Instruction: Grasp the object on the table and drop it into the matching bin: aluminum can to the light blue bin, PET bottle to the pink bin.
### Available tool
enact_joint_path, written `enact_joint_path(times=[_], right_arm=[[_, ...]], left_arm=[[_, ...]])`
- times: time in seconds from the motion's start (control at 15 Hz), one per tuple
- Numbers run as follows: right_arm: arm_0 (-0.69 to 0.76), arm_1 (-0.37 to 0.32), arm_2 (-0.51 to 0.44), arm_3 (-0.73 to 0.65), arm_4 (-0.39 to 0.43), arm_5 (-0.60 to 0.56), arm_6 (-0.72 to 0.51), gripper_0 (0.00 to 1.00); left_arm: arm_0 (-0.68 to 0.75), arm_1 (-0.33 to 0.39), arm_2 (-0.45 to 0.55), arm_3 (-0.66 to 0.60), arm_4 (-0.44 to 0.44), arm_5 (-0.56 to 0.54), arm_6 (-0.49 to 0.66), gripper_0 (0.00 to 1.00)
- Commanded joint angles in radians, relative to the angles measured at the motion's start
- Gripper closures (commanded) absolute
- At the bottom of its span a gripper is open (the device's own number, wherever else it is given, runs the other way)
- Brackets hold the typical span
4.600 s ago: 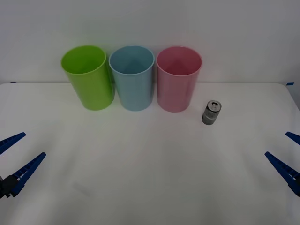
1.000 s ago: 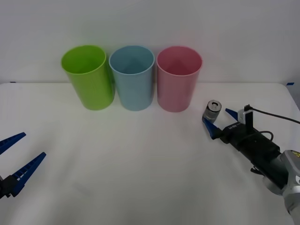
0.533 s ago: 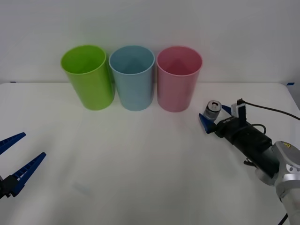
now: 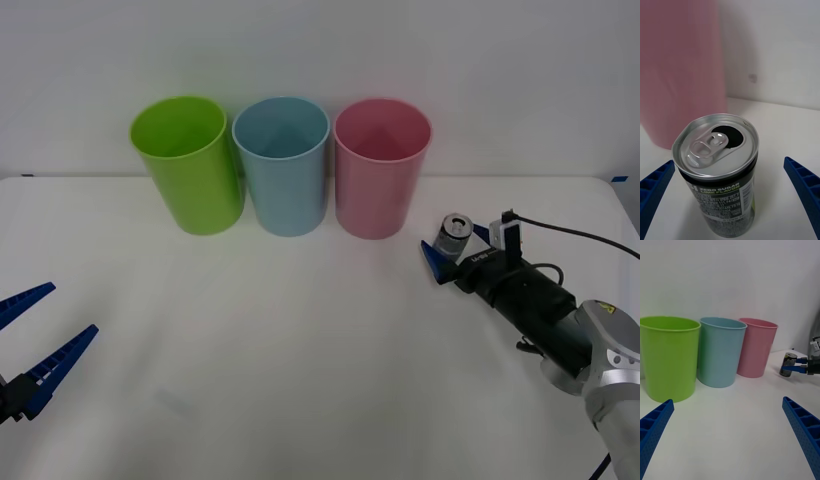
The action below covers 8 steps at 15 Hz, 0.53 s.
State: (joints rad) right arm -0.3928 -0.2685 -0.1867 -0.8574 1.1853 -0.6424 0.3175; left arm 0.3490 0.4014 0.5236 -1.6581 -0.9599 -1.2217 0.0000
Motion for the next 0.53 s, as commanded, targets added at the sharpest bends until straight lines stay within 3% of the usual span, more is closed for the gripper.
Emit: enact_joint_path(times=[0.07, 0.53], right_arm=[[0.000, 0.000, 0.004, 0.000, -0.010, 0.001, 0.005, 1.00], [0.000, 0.000, 0.010, 0.000, -0.030, 0.000, 0.015, 1.00]], left_arm=[[0.000, 0.000, 0.000, 0.000, 0.000, 0.000, 0.000, 0.00], [0.000, 0.000, 0.000, 0.000, 0.000, 0.000, 0.000, 0.00]])
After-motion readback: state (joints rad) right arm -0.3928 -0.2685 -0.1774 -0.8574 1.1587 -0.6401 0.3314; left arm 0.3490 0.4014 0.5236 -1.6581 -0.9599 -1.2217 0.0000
